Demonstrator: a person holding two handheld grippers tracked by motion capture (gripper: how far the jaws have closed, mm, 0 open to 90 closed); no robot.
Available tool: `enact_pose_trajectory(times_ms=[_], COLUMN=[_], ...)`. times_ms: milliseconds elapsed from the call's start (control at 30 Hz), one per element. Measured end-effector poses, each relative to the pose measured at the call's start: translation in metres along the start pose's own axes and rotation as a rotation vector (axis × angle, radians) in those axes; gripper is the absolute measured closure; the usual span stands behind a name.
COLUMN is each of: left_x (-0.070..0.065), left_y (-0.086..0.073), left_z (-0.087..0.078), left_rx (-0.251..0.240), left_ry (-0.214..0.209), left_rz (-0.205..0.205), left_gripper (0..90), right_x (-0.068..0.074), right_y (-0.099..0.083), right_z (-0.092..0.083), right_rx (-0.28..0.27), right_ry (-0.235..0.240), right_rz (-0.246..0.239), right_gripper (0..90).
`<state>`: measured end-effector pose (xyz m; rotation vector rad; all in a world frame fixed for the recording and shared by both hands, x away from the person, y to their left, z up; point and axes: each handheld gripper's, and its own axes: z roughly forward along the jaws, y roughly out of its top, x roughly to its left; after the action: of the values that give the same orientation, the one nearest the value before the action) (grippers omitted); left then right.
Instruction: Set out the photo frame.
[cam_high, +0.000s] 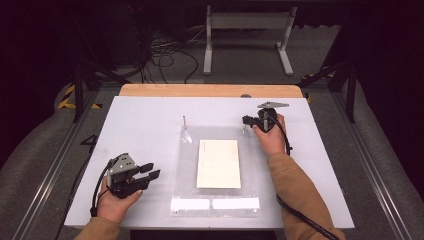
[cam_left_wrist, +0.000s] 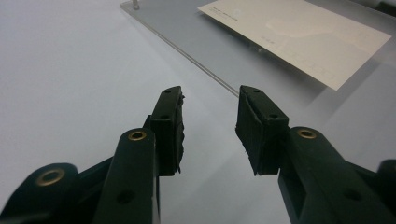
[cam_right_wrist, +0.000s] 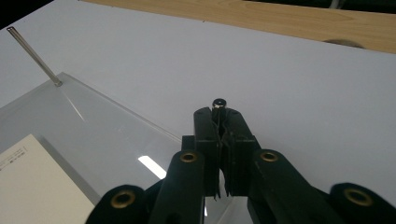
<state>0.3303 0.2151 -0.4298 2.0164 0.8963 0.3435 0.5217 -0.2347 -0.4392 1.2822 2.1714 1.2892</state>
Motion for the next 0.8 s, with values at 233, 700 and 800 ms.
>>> enact_pose_trajectory(times_ms=[233,700,800], left_x=[-0.005,-0.007,-0.009], left_y=[-0.003,-0.014,-0.015], left_z=[0.000,-0.006,-0.007], left_rx=[-0.035,-0.057,-0.071], left_ry=[0.012,0.012,0.007], left_rz=[0.081,0.178,0.204], left_gripper=[50.6,45.6,43.8], right_x=[-0.003,-0.007,-0.008], right_y=[0.004,0.007,0.007], right_z=[0.002,0.005,0.005], right_rx=[0.021,0.035,0.036], right_ry=[0.012,0.024,0.025], right_rz=[0.035,0.082,0.089], right_gripper=[86.1,86.0,86.0])
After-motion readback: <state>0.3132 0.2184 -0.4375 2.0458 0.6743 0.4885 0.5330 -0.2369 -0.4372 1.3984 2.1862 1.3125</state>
